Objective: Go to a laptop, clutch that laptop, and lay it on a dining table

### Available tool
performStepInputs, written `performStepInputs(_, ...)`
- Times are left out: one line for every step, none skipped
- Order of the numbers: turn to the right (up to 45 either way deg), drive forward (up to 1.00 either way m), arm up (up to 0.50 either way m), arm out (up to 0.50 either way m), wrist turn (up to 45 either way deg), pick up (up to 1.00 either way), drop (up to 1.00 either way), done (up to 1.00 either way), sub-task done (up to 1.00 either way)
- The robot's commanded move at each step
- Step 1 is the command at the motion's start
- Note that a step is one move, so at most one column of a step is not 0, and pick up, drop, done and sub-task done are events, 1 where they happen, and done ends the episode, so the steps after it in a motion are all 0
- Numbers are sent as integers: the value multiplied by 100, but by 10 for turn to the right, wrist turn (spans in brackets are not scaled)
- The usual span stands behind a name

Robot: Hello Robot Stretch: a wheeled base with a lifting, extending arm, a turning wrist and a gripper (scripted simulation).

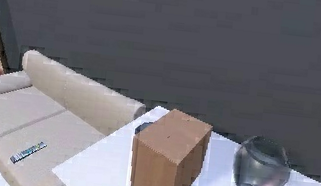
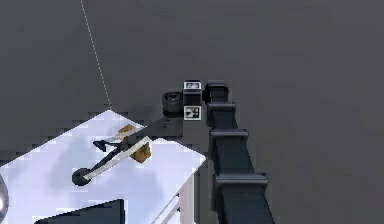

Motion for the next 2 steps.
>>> performStepInputs(0,0,4,0,0,0,0,0,0)
performStepInputs(0,0,0,-8,0,0,0,0,0)
